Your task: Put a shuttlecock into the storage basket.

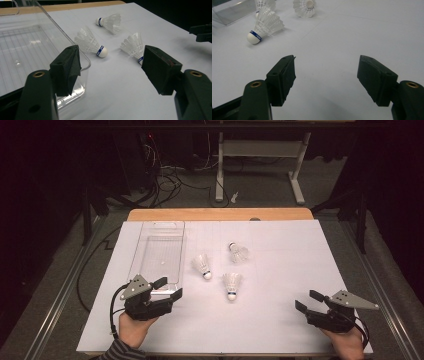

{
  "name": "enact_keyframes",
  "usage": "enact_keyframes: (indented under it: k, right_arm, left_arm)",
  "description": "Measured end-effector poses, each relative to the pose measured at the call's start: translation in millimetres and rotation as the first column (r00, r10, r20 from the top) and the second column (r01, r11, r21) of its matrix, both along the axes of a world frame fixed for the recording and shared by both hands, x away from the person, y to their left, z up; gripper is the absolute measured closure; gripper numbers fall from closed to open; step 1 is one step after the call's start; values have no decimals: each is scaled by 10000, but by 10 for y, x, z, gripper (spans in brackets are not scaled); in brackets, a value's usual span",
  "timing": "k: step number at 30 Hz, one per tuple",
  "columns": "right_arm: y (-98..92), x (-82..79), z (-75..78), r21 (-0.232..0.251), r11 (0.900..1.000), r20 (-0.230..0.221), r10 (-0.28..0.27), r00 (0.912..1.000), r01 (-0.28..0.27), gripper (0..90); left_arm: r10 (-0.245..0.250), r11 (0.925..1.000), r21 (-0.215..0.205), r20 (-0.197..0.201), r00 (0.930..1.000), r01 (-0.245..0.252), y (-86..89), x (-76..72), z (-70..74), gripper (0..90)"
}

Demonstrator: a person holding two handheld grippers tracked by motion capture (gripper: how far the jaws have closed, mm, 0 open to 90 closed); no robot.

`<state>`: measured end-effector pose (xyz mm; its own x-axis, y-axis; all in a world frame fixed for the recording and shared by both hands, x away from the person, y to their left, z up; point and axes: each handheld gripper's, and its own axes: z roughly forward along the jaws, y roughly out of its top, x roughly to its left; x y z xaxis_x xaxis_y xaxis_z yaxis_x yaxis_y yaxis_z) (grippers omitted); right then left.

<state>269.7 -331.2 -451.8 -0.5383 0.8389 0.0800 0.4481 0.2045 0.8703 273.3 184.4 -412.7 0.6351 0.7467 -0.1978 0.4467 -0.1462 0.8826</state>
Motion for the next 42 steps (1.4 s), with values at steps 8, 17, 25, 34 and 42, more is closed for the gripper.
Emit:
enact_keyframes:
  k: [8,17,25,34,42]
  right_arm:
    - [6,0,-1,3,10000,-43,19,10000,-19,314]
    - [7,2,-4,-50,10000,-52,67,10000,-67,314]
    - [8,2,-4,-66,9999,-48,76,10000,-77,313]
    - [8,2,-4,-70,9999,-48,92,9999,-92,314]
    - [10,2,-5,-81,9999,-60,88,9999,-89,314]
  left_arm:
    - [-133,9998,135,-58,9999,134,-61,45,15,325]
    - [-177,9998,36,-88,9998,177,-109,97,34,330]
    - [-229,9997,-11,-165,9996,228,-180,171,52,333]
    - [-152,9999,-37,-322,9994,151,-243,261,57,340]
    - [-233,9997,16,-418,9989,234,-284,314,50,340]
